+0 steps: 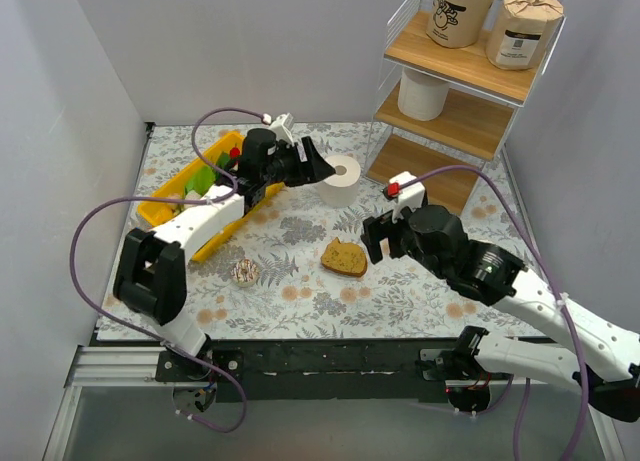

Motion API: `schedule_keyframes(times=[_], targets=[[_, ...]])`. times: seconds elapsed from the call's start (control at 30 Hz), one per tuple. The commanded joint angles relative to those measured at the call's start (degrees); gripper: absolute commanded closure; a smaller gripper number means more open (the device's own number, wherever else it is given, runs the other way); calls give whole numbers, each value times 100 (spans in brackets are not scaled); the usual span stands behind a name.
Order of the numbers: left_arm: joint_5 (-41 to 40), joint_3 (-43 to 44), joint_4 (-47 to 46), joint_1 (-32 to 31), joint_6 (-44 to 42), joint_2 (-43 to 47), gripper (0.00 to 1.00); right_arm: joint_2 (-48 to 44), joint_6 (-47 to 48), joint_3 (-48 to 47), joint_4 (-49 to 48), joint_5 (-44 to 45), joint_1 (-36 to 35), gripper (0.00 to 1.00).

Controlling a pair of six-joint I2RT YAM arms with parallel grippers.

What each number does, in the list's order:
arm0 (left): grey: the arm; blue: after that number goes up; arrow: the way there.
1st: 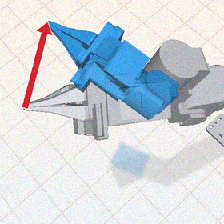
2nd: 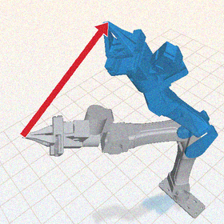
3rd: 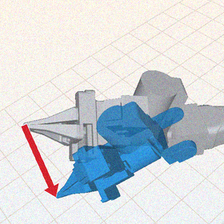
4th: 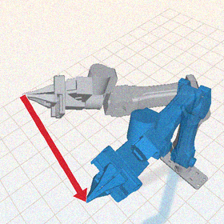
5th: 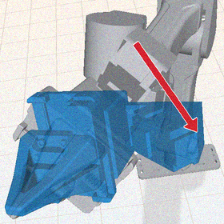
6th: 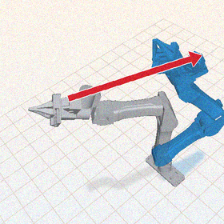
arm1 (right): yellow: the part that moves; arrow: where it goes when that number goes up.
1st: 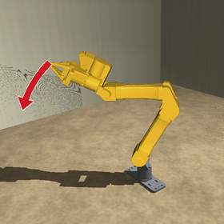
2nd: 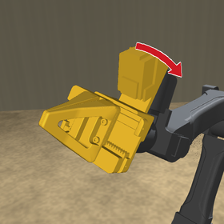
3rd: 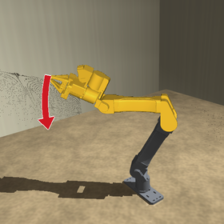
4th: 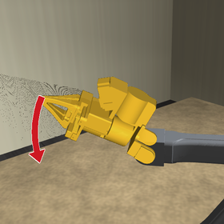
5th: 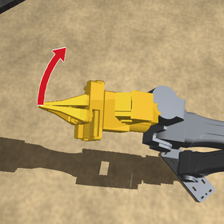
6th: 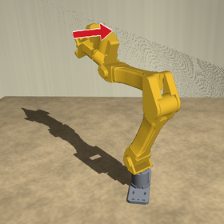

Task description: Place and organize the paper towels onto the shelf

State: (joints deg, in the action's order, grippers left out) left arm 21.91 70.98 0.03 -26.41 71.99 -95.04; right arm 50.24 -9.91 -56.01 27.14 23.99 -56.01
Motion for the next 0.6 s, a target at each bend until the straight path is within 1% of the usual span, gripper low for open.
schedule_keyframes(times=[0.0,0.03,0.07,0.13,0.17,0.2,0.23,0.3,0.33,0.37,0.43,0.47,0.5,0.57], targets=[[-1019,83,611,101,-474,1205,25,784,24,-787,-130,221,125,7],[-1170,-170,647,119,-518,1399,22,960,51,-1085,-77,159,325,7],[-1363,-303,673,136,-580,1793,20,1283,59,-1244,-68,72,432,7],[-1925,-732,823,154,-711,2173,13,1584,147,-1552,-208,-349,843,8],[-2067,-874,919,172,-773,2575,10,1890,208,-1632,-243,-499,976,8],[-2120,-971,972,172,-826,2735,8,2032,235,-1720,-261,-683,1213,8],[-2121,-1111,1042,180,-966,2928,2,2199,279,-1921,-270,-737,1311,9],[-2314,-1261,1192,154,-1037,3473,2,2648,376,-2089,-323,-895,1565,10],[-2288,-1419,1140,128,-968,3701,2,2954,515,-2159,-393,-922,1619,10],[-2201,-1751,913,128,-950,4165,2,3105,612,-2290,-480,-1018,1672,10],[-1719,-2095,736,119,-880,4511,2,3551,885,-2388,-595,-1098,1733,10],[-1769,-2410,648,119,-775,4660,2,3720,973,-2571,-604,-985,1760,10],[-1830,-2518,638,119,-695,4827,2,3878,974,-2669,-604,-958,1812,11],[-1953,-2729,691,119,-642,4890,2,4318,974,-2941,-639,-1062,1857,12]])
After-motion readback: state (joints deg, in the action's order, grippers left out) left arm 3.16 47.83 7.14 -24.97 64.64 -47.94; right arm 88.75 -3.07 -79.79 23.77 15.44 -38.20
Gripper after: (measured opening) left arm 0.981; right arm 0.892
